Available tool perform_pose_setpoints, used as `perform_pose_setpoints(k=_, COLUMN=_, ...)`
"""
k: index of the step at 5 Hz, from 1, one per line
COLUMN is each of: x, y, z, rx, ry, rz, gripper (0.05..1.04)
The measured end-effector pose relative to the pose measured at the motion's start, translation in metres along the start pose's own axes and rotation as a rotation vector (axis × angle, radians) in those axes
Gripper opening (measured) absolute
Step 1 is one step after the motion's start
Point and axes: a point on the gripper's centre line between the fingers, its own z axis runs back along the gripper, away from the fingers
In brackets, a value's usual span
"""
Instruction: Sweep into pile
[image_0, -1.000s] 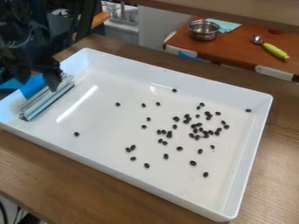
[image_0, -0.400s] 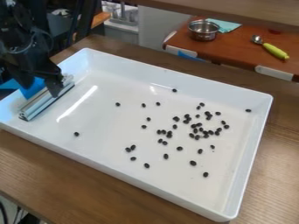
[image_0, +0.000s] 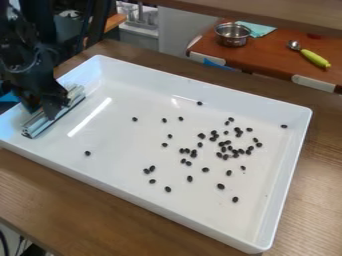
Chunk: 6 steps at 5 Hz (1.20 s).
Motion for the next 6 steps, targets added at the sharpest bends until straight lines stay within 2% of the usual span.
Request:
perform_pose_setpoints(k=1, x=-0.002, y=-0.001, z=0.000, rx=0.002, ry=-0.004, rz=-0.009, gripper=0.334)
perform_pose_setpoints(k=3, x=-0.016, y=-0.018, z=0.009, rx=-0.021, ry=0.024, rz=-0.042, gripper=0.333)
perform_pose_setpoints(k=4, x=-0.022, y=-0.039, z=0.012, rx=-0.015, ry=0.016, rz=-0.077, gripper=0.333)
perform_pose_setpoints(k=6, x=-0.017, y=-0.081, z=0.013, rx=0.022, ry=-0.002, rz=-0.099, gripper=0.333)
